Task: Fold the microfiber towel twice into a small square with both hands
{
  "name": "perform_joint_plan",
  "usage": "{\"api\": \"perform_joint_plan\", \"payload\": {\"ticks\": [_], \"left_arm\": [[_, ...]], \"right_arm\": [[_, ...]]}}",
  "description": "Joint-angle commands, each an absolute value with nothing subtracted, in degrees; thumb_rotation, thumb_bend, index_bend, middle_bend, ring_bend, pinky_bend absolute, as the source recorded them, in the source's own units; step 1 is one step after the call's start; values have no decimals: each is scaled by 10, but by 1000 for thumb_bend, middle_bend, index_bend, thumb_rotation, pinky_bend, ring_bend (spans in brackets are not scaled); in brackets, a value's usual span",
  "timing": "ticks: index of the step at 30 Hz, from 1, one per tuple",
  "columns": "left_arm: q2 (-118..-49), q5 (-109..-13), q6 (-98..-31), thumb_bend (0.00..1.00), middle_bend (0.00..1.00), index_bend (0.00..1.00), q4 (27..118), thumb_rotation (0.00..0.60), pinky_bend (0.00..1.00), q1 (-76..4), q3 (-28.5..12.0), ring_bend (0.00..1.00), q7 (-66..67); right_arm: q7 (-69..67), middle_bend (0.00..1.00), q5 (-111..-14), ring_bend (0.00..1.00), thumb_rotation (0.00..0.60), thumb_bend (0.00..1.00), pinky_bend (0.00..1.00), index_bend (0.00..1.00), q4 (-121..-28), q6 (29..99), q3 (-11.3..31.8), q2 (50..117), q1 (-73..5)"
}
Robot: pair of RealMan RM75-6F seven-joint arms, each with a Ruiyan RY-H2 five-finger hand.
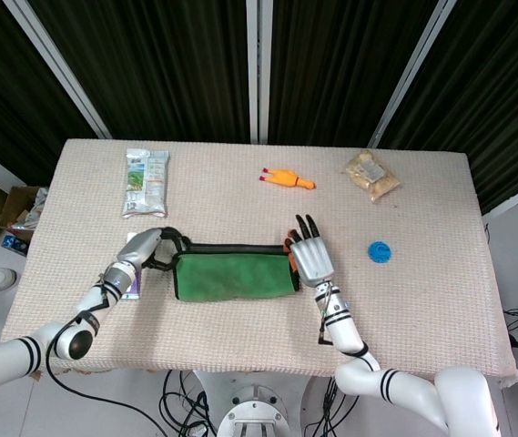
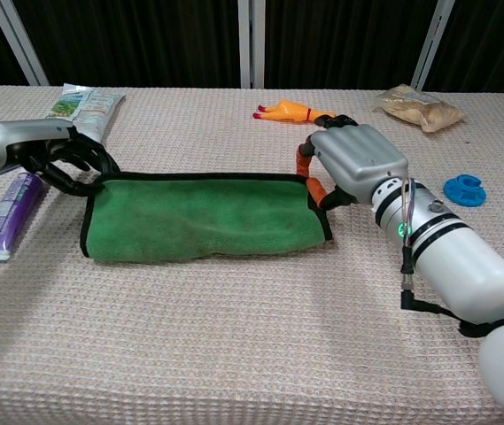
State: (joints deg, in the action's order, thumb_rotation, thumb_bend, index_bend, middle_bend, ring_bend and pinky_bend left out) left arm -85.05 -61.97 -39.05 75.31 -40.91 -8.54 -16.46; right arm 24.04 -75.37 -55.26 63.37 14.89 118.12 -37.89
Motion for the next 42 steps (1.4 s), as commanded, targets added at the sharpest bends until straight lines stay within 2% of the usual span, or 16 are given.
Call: {"api": "perform_joint_plan", "payload": {"ticks": [1,7,13,16,17,20,23,25,30,34,37,42], "left_arm": [[-853,-611,-399,428,146,296,751,600,135,-408,-85,144,-143],[-854,-603,-456,350,118,199,760,600,136,-389,-88,135,-102],[-831,-610,-529,325,118,194,800,600,135,-356,-83,135,-54],[-814,-621,-570,316,118,194,830,600,135,-336,-76,135,-32],[-808,-625,-580,312,118,194,839,600,135,-329,-74,135,-26],[-788,-639,-611,306,118,194,872,600,135,-309,-67,135,-15],[-770,-660,-640,305,118,194,899,600,135,-289,-58,135,-16],[-756,-674,-656,306,118,194,916,600,135,-274,-50,135,-19],[-733,-702,-693,305,118,194,941,600,135,-237,-33,135,-34],[-723,-716,-718,305,118,194,949,600,135,-210,-24,135,-55],[-718,-722,-730,305,118,194,951,600,135,-191,-18,135,-71],[-715,-727,-739,305,118,194,950,600,135,-170,-14,135,-96]], "right_arm": [[239,289,-750,24,600,493,0,743,-545,631,151,1185,-383],[240,289,-742,24,600,493,0,740,-530,624,155,1191,-391],[242,286,-737,24,600,492,0,705,-520,616,162,1195,-405],[242,264,-739,23,600,475,0,570,-519,613,163,1193,-412],[241,250,-740,22,600,437,0,471,-520,611,163,1192,-415],[243,212,-745,18,600,301,0,259,-526,605,157,1183,-420],[252,165,-755,1,600,205,0,120,-540,598,145,1163,-423],[254,142,-768,0,600,169,0,82,-561,598,135,1138,-422],[238,129,-817,0,600,132,0,83,-625,608,96,1061,-414],[193,135,-876,0,600,146,0,211,-645,604,48,1004,-415],[158,150,-920,0,600,148,0,307,-627,610,15,986,-419],[110,161,-972,0,600,148,0,346,-555,644,-12,1005,-424]]}}
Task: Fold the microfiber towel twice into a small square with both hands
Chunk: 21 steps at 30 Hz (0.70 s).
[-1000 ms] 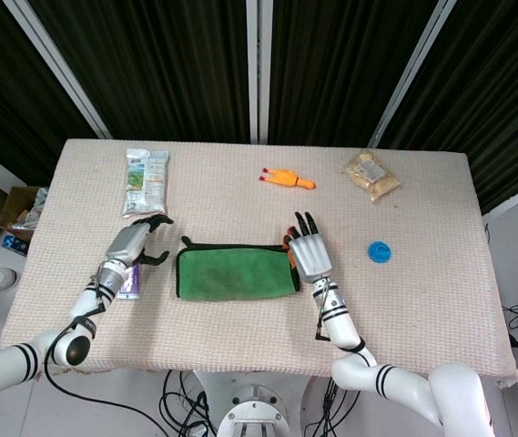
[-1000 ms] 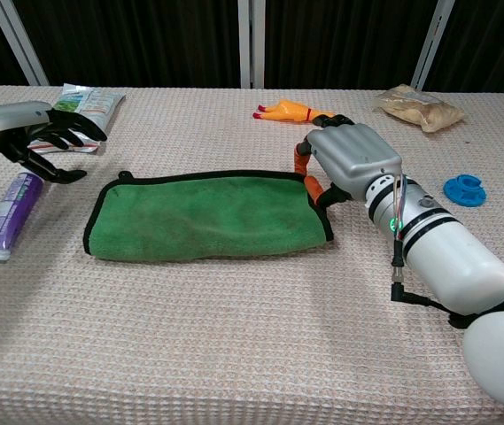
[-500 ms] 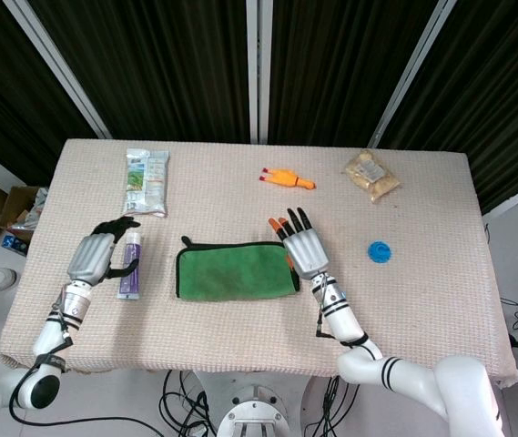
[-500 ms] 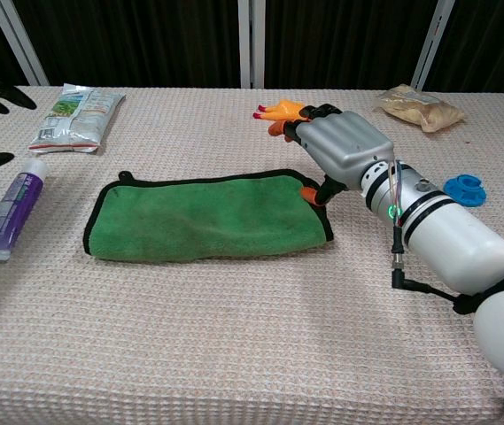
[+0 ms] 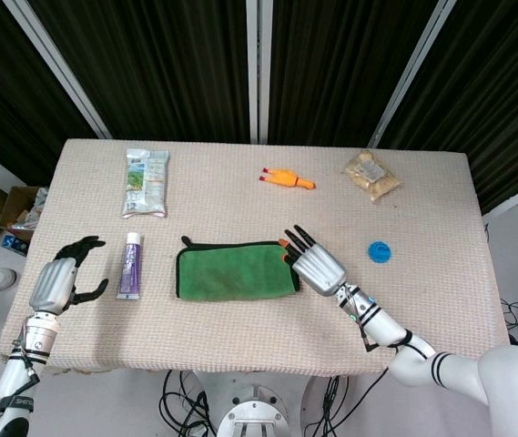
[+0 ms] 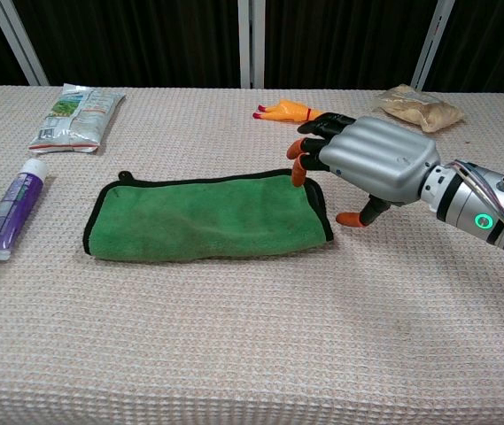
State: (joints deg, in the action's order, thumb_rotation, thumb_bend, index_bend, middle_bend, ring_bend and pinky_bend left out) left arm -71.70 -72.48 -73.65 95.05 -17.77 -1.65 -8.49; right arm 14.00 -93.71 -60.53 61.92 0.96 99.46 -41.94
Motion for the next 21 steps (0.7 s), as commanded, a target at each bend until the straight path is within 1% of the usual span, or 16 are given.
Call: {"api": "perform_joint_plan", "payload": {"ticks": [1,6,14,17,21], "left_arm": [[-715,-729,-739,305,118,194,950,600,135,-167,-14,135,-101],[-707,-735,-733,305,118,195,953,600,135,-155,-13,135,-129],[-700,-744,-727,305,118,194,952,600,135,-145,-17,135,-158],[-699,-746,-727,305,118,194,951,600,135,-143,-20,135,-162],[-696,-748,-725,305,118,194,951,600,135,-139,-24,135,-170]], "right_arm": [[99,161,-980,0,600,148,0,346,-533,651,-15,1015,-426],[62,161,-1002,0,600,148,0,348,-454,669,-25,1051,-433],[21,161,-1015,0,600,148,0,350,-388,688,-35,1079,-438],[7,163,-1019,0,600,171,0,357,-360,696,-36,1096,-440],[-14,170,-1026,0,600,203,0,390,-317,709,-42,1121,-443]]}}
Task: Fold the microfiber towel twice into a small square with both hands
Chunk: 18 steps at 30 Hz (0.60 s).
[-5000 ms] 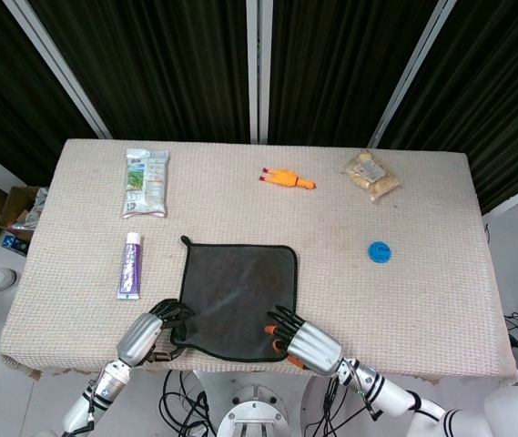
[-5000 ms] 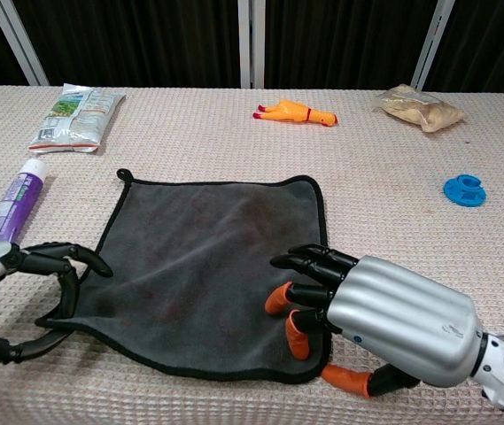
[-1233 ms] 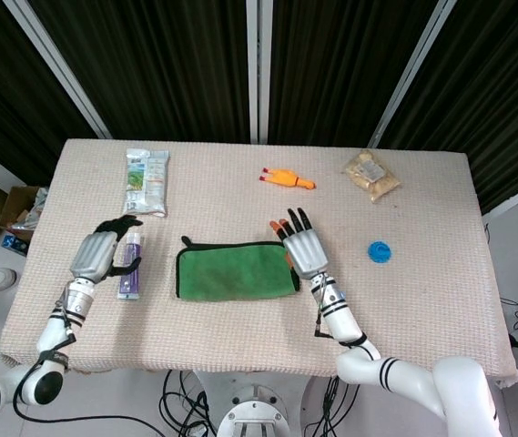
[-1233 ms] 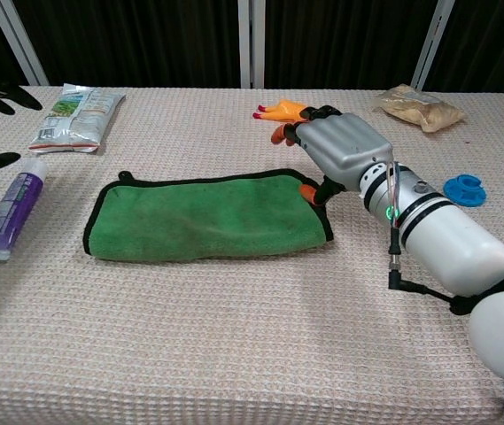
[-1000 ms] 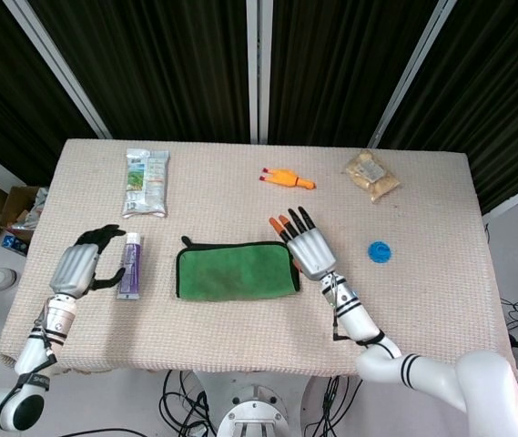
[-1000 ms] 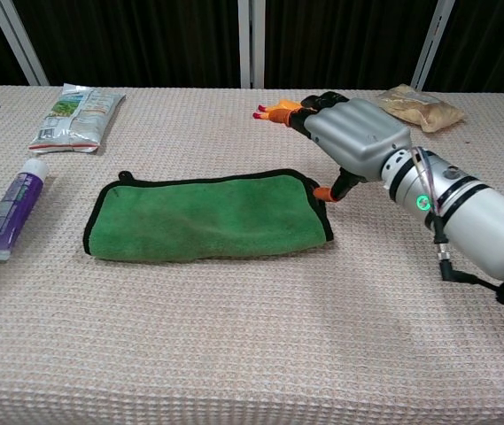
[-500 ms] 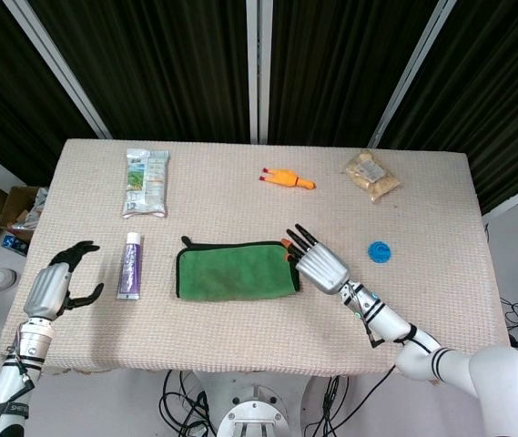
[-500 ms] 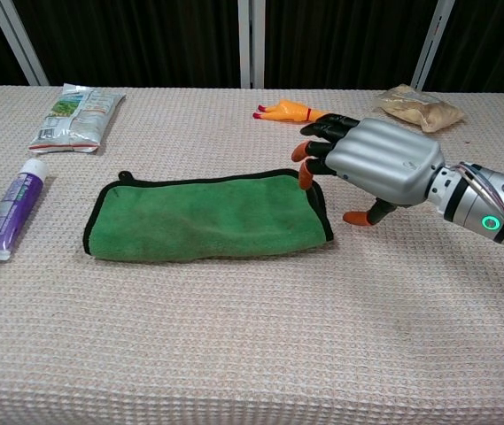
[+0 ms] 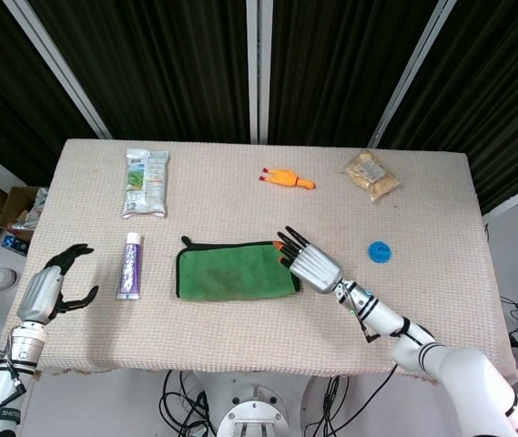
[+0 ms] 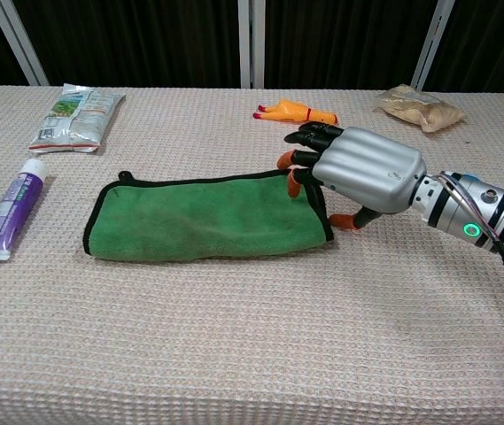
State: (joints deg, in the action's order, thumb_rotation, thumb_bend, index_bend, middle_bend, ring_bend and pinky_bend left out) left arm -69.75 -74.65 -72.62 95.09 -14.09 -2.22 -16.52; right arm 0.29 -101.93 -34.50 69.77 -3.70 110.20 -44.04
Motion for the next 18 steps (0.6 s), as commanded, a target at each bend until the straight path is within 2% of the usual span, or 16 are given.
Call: {"api": "perform_joint_plan", "payload": {"ticks": [1,6,13,18], "left_arm": [[-696,-748,-725,305,118,194,951,600,135,-138,-24,135,-173],[-693,-752,-721,305,118,201,949,600,135,-135,-27,135,-183],[-691,-759,-717,304,118,206,946,600,135,-131,-29,135,-196],[-688,-760,-714,304,118,206,945,600,135,-130,-32,135,-203]], "right_arm": [[-20,171,-1027,1,600,212,0,401,-307,713,-44,1126,-443],[-51,197,-1036,33,600,256,0,472,-251,731,-54,1153,-444],[-92,278,-1037,114,600,346,38,622,-187,760,-59,1183,-442],[-104,300,-1034,130,600,375,45,671,-155,760,-62,1199,-443]]}}
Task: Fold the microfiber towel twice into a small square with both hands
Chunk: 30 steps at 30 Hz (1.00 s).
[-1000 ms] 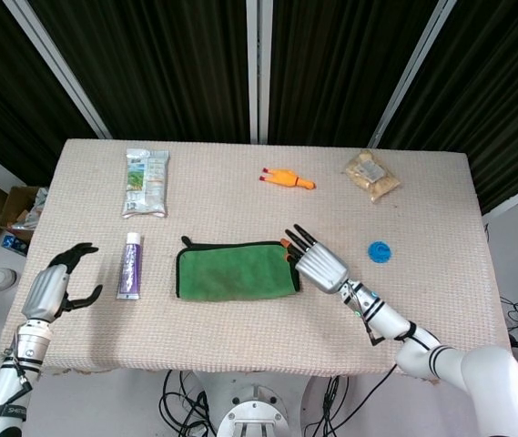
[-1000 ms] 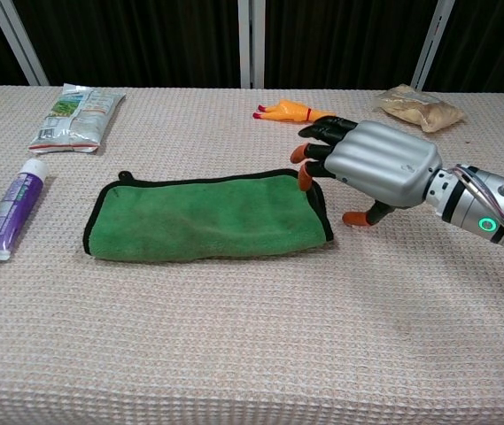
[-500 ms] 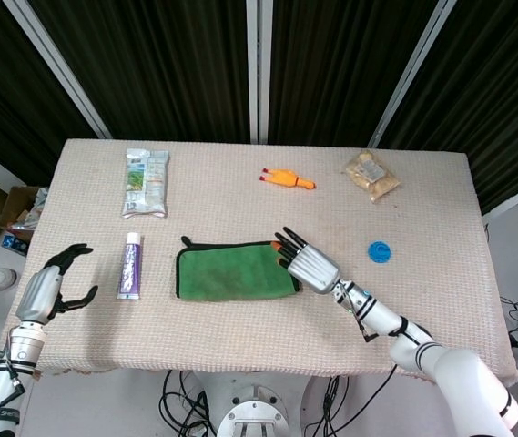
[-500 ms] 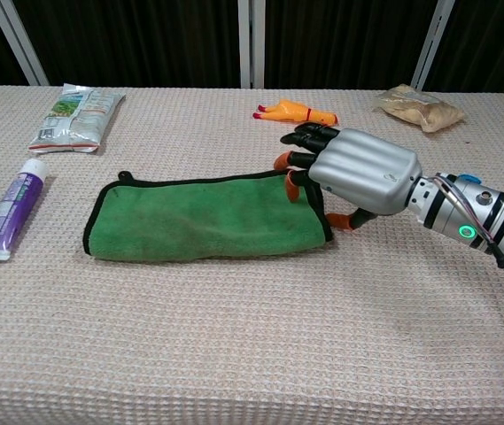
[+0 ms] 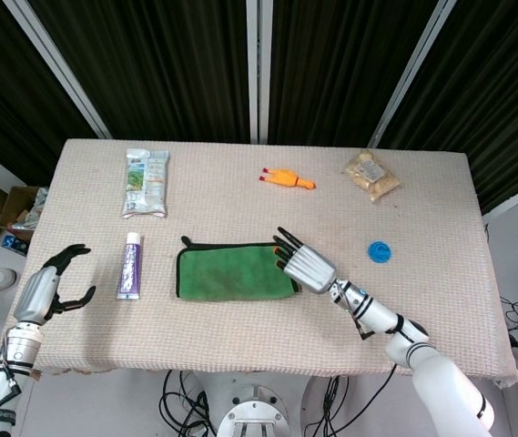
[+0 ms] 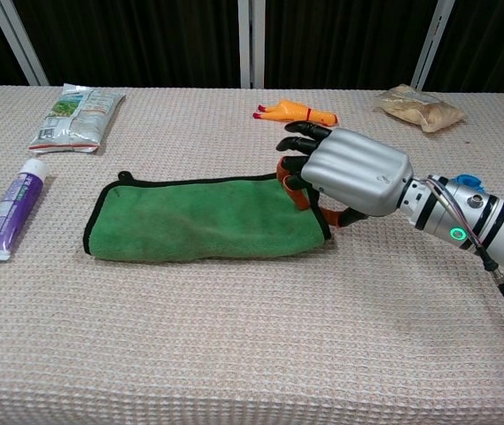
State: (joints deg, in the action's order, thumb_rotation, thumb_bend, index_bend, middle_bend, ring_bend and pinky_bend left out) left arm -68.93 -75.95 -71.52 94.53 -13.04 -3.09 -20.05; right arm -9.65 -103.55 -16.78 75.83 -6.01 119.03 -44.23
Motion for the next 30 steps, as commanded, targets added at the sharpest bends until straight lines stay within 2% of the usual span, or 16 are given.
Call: {"api": "perform_joint_plan", "payload": {"ticks": [1,7,14,24,30], "left_arm": [[-688,-760,-713,304,118,206,945,600,135,-130,-32,135,-205],[-686,-763,-708,300,118,206,944,600,135,-129,-34,135,-210],[-686,-766,-704,298,118,206,945,600,135,-131,-38,135,-212],[-678,-775,-706,295,118,206,955,600,135,-131,-40,135,-209],[-672,-783,-714,291,118,206,961,600,135,-126,-39,135,-212]], "right_arm": [[-106,303,-1033,132,600,379,46,682,-151,762,-63,1201,-443],[-116,338,-1030,158,600,430,56,799,-130,771,-67,1205,-436],[-123,364,-1024,167,600,459,62,887,-120,784,-69,1202,-428],[-123,372,-1032,167,600,465,61,904,-125,841,-86,1129,-405],[-104,379,-1044,167,600,470,60,904,-159,868,-92,1078,-432]]}}
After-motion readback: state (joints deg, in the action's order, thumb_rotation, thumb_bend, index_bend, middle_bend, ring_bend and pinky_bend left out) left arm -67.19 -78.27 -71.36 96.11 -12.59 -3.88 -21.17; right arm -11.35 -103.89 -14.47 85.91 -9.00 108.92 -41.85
